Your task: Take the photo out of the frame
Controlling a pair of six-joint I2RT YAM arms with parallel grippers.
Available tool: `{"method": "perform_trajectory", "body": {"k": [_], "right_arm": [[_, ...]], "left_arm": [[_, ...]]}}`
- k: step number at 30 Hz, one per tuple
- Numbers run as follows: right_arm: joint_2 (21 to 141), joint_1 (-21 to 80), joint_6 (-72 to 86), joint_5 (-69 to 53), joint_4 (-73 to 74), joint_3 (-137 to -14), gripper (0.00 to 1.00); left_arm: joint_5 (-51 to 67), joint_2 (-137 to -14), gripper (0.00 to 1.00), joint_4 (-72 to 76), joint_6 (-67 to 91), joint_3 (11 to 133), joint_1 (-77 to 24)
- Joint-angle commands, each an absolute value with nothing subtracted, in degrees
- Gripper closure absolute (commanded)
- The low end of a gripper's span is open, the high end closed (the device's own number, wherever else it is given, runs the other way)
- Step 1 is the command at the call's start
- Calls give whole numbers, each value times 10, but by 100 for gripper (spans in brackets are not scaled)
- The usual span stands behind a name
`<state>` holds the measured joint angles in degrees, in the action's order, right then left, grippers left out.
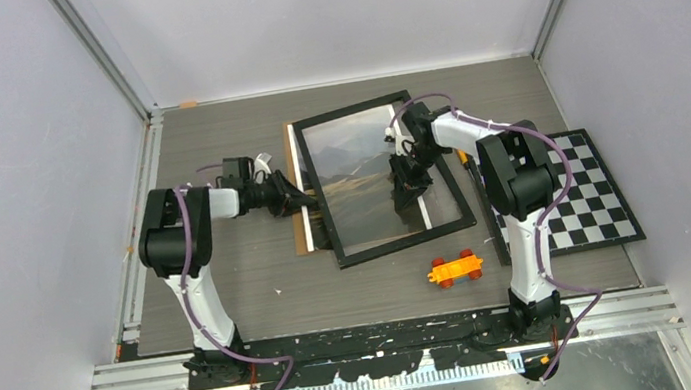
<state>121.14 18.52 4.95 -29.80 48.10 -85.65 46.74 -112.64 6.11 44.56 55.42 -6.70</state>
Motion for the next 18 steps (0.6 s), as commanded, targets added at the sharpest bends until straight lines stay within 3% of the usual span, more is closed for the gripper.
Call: {"method": "perform_trajectory", "body": {"k": [1,6,9,15,18], "right_arm": [[1255,195,41,-244,455,-845,79],[1256,196,43,-263,459,-856,77],[1249,192,42,-278,473,-882,71],[1207,147,50,-287,504,-937,44],[1194,106,53,-267,515,-955,36]], "left_arm": [[409,-1149,80,83,437,574,-59],[390,-1175,79,60,421,607,-59],[377,-1169,97,24,399,624,-59],[329,-1128,100,-96,338,660,-54],[311,-1108,100,-124,315,671,-49]]}}
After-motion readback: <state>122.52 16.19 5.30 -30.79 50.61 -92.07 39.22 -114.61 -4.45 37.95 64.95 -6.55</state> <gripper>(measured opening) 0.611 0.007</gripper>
